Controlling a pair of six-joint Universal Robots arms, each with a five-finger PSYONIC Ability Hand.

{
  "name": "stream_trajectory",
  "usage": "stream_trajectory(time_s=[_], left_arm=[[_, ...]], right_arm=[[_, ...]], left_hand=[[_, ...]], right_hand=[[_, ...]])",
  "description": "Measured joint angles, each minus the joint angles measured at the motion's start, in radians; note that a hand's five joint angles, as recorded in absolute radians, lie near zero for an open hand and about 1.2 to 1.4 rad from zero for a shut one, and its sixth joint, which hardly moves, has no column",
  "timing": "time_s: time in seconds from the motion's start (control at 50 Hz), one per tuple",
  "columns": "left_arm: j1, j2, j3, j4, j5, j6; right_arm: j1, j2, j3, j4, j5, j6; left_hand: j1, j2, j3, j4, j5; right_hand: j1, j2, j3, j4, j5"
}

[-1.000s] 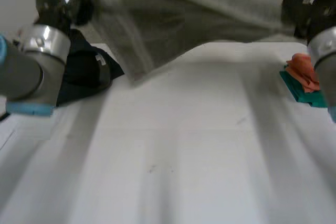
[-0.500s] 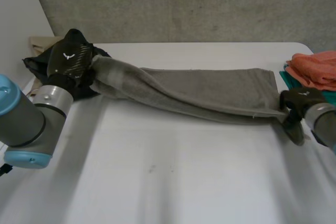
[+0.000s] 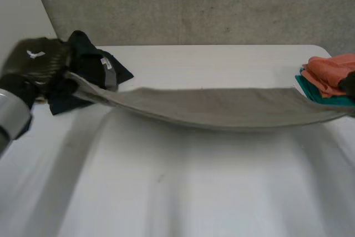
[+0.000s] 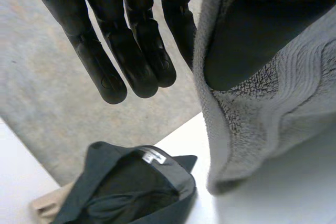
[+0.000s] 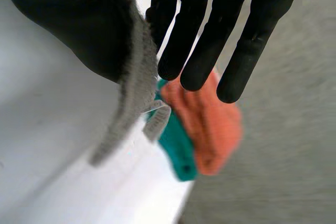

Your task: Fold the laundry.

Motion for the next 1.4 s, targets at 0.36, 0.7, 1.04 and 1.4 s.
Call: stream_trajectory(time_s=[0.36,0.7,1.04,1.4], left_arm=[[0.010,-0.314,0.151,-0.212,-0.006,0.172],[-0.087,-0.736,0.809,0.180,-0.193,0.185],[-0.080,-0.622,0.543,0.602,-0.181,0.146],[-0.077,-0.518,0.007,0.369,-0.088,0.132]], right_arm=[[0.035,0.241,-0.187,0.236,0.051,-0.081],[0.180,0.506,-0.588,-0.478,0.215,-0.042],[0.223,0.400,-0.392,-0.787,0.205,0.039],[0.200,0.477,-0.049,-0.419,0.118,0.080]], left_hand=[[0.000,0.000,0.000,0.000,0.000],[0.000,0.000,0.000,0.000,0.000],[0.000,0.000,0.000,0.000,0.008],[0.000,0.000,0.000,0.000,0.008]], right_hand=[[0.000,0.000,0.000,0.002,0.000],[0.000,0.000,0.003,0.002,0.000],[0.000,0.000,0.004,0.002,0.014],[0.000,0.000,0.004,0.002,0.016]])
